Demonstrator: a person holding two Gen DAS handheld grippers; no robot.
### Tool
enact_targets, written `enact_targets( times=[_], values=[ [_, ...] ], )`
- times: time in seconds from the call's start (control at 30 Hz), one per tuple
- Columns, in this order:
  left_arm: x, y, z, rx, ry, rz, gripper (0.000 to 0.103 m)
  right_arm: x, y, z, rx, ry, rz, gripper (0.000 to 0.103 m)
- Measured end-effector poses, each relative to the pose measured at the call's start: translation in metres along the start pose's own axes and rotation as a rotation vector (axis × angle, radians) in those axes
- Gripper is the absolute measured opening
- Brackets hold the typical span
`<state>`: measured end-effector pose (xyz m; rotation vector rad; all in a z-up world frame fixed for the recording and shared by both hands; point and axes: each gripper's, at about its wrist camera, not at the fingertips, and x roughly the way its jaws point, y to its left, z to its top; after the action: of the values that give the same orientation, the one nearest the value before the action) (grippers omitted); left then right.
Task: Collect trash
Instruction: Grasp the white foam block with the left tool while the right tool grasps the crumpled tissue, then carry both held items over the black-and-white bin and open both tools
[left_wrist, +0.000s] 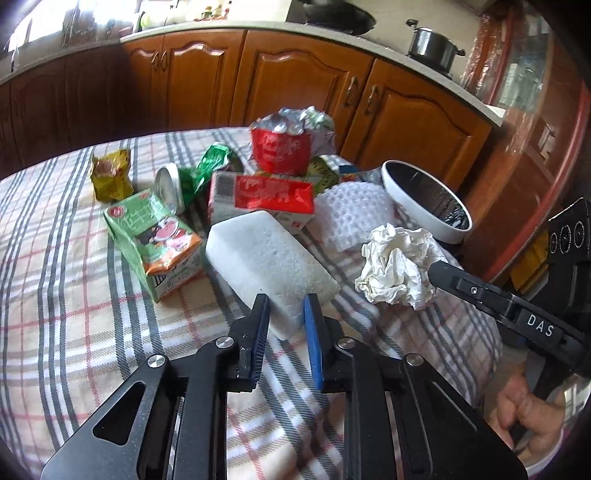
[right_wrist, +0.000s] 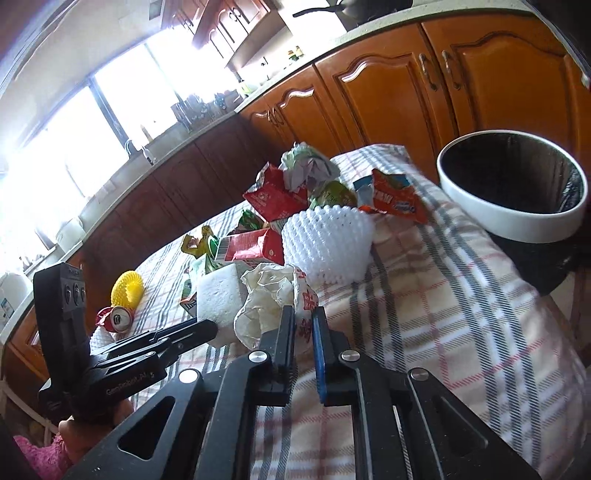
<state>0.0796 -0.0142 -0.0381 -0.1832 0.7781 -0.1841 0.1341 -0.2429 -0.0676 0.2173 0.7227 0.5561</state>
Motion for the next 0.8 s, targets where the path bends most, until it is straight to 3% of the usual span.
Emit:
enact_targets(
  times=[0.37,0.8],
  values=[
    [-0.01,-0.046,0.019,0.091,-0.041,-0.07,0.017,-0.038,-0.02,0.009,0.035,-0.085,-0.055,0.009],
    [0.016,-0.105,0.046,0.191,-0.044,-0.162,0.017,-0.071,-0.076,0.028,0.108,-0.164,-0.163,0.009]
  ],
)
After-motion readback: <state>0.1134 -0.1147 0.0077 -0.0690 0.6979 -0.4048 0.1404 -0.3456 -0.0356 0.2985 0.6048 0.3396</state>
